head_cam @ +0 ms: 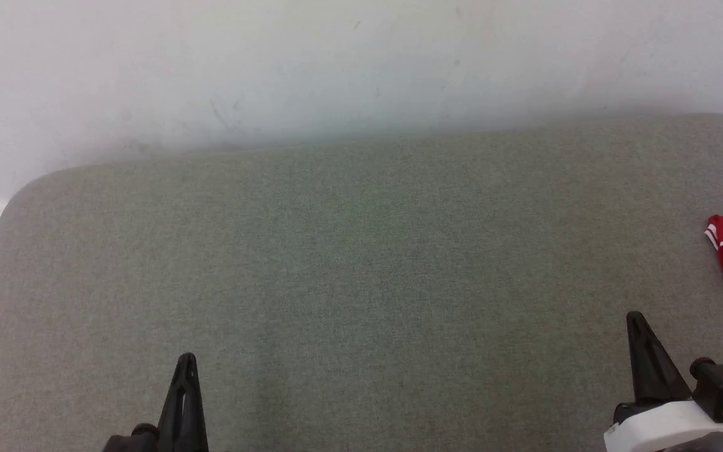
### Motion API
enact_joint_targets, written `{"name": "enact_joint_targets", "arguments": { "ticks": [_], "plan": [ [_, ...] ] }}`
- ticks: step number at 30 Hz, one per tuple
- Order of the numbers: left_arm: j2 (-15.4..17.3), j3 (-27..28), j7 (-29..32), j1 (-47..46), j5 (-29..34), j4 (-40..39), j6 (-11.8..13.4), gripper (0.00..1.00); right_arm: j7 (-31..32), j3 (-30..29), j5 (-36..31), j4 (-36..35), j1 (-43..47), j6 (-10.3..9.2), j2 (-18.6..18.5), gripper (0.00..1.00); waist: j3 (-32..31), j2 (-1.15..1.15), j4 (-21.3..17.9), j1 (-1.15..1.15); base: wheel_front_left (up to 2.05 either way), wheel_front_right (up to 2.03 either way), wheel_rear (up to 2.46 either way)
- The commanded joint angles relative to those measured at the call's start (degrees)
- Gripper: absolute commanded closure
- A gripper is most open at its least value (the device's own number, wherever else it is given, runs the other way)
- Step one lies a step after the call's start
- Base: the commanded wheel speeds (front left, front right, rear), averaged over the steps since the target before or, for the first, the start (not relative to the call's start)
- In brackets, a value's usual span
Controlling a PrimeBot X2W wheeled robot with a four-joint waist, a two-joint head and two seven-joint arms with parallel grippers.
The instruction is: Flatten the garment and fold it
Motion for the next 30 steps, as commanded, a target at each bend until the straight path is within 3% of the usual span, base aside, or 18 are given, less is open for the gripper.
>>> {"name": "enact_joint_targets", "arguments": {
  "ticks": [1, 30],
  "plan": [
    [-0.19, 0.36, 0.27, -0.82, 0.53, 0.33, -0.56, 1.00, 0.24, 0.26, -0.29, -0.34, -0.28, 0.00, 0.01, 1.00, -0.01, 0.00, 0.04, 0.00, 0.00, 0.00, 0.00],
    [-1.35, 2.24, 3.66, -4.33, 3.24, 2.29, -3.38, 1.00, 3.28, 1.75, -1.53, -2.01, -1.44, -0.02, 0.05, 1.00, -0.32, 0.00, 0.71, 0.00, 0.00, 0.00, 0.00]
  ]
}}
